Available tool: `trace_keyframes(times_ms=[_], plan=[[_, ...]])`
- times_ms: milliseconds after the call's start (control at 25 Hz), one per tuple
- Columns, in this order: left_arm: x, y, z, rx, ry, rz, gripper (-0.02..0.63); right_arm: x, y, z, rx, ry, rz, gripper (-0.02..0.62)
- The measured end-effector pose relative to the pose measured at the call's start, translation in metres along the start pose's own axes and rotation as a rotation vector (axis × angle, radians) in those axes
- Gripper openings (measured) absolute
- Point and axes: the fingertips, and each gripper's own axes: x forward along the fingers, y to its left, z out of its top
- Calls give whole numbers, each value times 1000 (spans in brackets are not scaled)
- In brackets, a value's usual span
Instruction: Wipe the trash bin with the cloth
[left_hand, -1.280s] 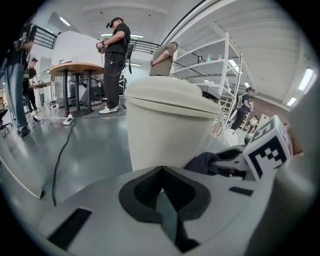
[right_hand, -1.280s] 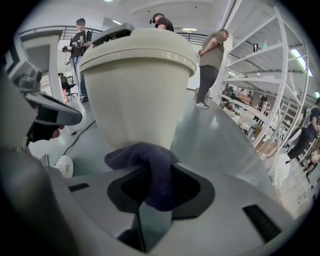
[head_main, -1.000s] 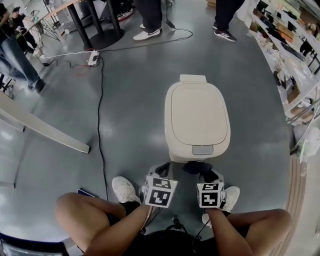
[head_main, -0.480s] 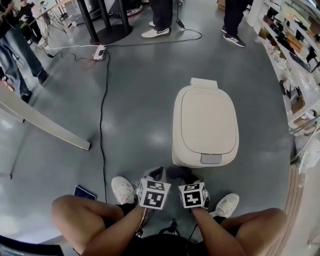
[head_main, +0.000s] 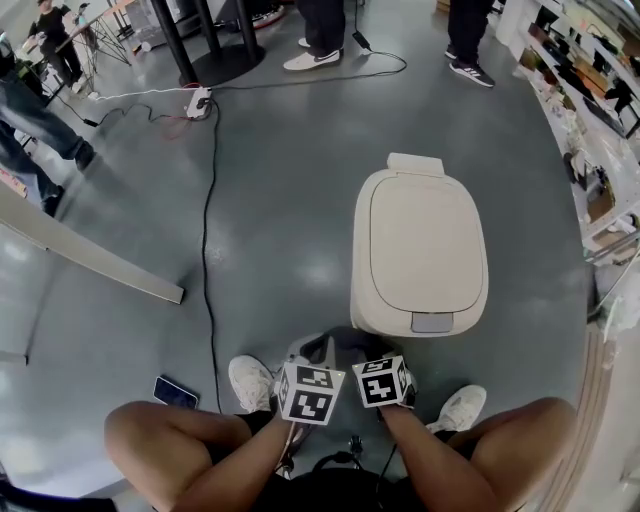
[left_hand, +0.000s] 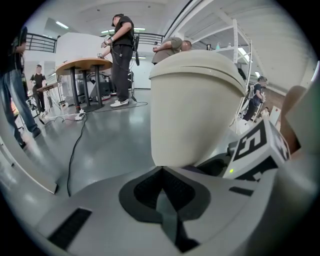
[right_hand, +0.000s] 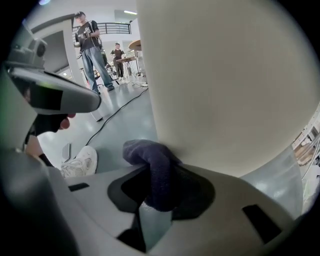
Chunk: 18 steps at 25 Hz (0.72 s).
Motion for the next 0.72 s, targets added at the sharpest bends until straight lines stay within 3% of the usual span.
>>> trace_keyframes(times_ms=[360,720], plan=[[10,-6,-6,28,32,-9,0,0,-7,-4,24,-3,3,104],[22,-23,-7,18,55,-37,0,-2,-42,-26,68,42,-47,104]])
